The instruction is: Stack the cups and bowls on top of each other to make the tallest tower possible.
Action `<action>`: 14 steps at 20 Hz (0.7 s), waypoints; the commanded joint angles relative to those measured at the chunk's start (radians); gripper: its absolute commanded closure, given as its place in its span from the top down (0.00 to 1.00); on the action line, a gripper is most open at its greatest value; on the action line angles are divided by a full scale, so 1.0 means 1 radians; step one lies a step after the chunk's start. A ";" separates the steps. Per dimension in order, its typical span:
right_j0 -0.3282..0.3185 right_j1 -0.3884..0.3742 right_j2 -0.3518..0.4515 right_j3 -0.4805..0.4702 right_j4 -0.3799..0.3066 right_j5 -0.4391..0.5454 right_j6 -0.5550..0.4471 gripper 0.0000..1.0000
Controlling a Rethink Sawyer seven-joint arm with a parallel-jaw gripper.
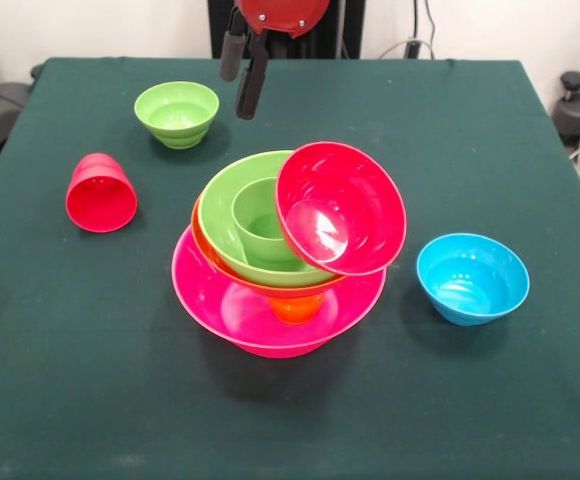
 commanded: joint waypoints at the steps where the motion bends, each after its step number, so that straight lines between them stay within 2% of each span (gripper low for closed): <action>1: 0.007 0.064 0.137 -0.058 -0.094 0.119 -0.224 1.00; 5: -0.011 0.057 0.162 -0.056 -0.100 0.128 -0.266 1.00; 9: 0.005 0.051 0.143 -0.062 -0.109 0.148 -0.226 1.00; 14: -0.004 0.047 0.170 -0.063 -0.110 0.163 -0.264 1.00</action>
